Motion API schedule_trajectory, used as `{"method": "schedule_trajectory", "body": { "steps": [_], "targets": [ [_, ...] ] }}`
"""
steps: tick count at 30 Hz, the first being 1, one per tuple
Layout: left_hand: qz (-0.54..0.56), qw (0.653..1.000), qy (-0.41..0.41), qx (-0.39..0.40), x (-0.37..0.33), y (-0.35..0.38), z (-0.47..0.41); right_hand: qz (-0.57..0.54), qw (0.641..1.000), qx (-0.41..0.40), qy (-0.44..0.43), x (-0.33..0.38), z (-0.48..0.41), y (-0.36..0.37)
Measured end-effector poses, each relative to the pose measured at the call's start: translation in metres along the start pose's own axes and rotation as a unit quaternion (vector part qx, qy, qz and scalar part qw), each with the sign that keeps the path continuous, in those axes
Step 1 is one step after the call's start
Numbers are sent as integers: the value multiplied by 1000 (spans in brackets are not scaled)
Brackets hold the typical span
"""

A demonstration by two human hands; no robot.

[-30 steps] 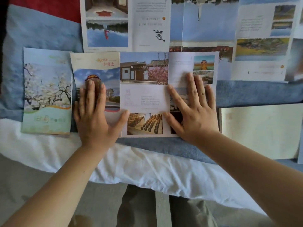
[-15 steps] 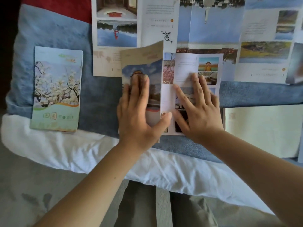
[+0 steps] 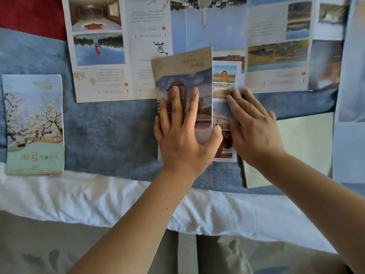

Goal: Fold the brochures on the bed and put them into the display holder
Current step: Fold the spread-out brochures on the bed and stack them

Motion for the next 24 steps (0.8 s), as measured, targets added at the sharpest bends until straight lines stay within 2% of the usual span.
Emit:
{"method": "schedule_trajectory", "body": {
  "steps": [4,7,10,15,18,21,24],
  "targets": [
    [2,999,34,-12,-18,11,3,-110,993,-38,4,-2,-8,-8],
    [-57,995,78,-5,-20,29,5,-158,986,-52,-24,-10,-5,-13],
    [-125,985,115,-13,-13,48,4,-122,991,-47,-5,-15,4,-7],
    [-141,980,132,-49,-10,57,2,28,999,-34,-6,-3,11,7],
    [-145,979,134,-44,-11,55,2,75,997,-9,17,6,12,16],
    [-123,983,131,-32,-14,50,1,91,995,4,28,9,13,23],
    [-56,993,96,-29,-13,39,1,111,993,8,41,9,15,27]
  ]
}}
Point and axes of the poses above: each hand's wrist, its own z-axis away from the middle knuckle, its own y-axis out of the palm, x = y × z, the point moved 5 cm from there along -z, towards the middle knuckle, and after that the axes turned 2 degrees about -x, right-handed, at the moved point
